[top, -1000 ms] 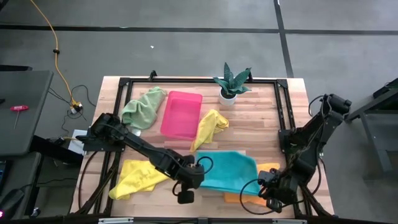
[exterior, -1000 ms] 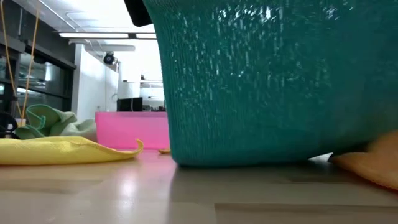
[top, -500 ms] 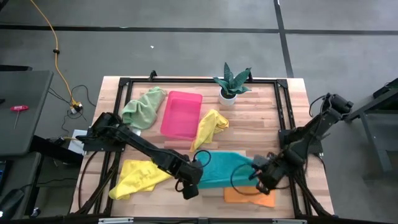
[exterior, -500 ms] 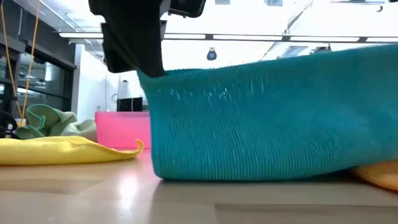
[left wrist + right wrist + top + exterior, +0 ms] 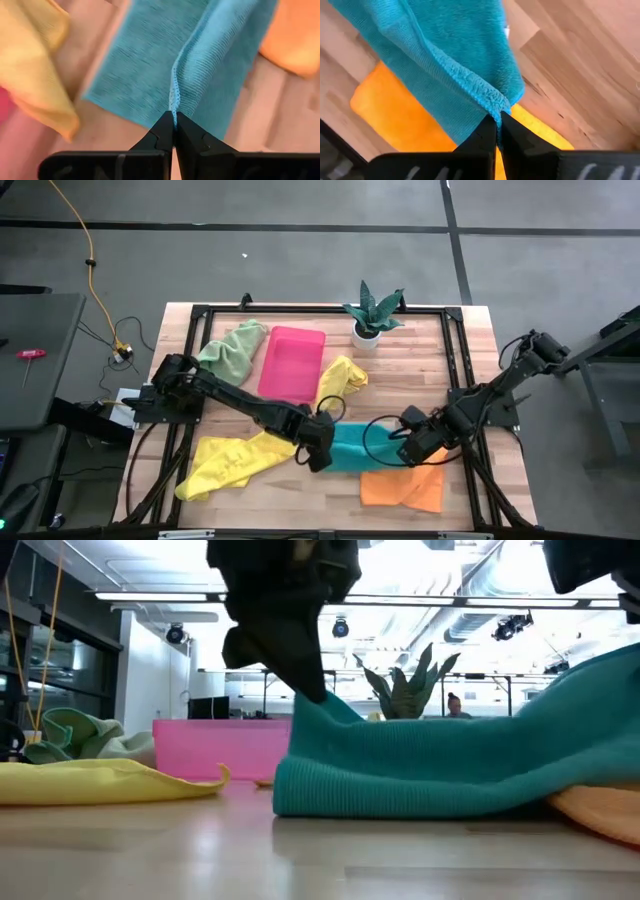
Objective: Fold microfiber towels
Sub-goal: Fold the blue microfiber cloth
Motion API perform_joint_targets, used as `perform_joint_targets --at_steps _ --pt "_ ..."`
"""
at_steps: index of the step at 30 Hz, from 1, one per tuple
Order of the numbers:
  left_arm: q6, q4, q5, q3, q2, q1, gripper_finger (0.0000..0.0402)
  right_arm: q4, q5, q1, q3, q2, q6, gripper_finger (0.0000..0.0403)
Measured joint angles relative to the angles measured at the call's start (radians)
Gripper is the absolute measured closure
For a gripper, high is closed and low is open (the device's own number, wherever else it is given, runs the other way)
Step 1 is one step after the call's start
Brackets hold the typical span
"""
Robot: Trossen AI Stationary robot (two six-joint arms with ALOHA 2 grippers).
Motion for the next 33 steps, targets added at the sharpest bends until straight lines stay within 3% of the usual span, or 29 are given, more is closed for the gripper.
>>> perform_joint_targets --at_steps 10,33 --pt "-0.037 -0.035 -0.037 0.000 0.000 0.024 0.0402 -0.064 0.053 0.003 0.000 0.000 0.192 0.0403" --pt "-0.254 -0.107 -0.286 0.000 0.000 -0.039 0.0401 -0.088 0.086 0.003 0.000 0.000 0.295 0.0403"
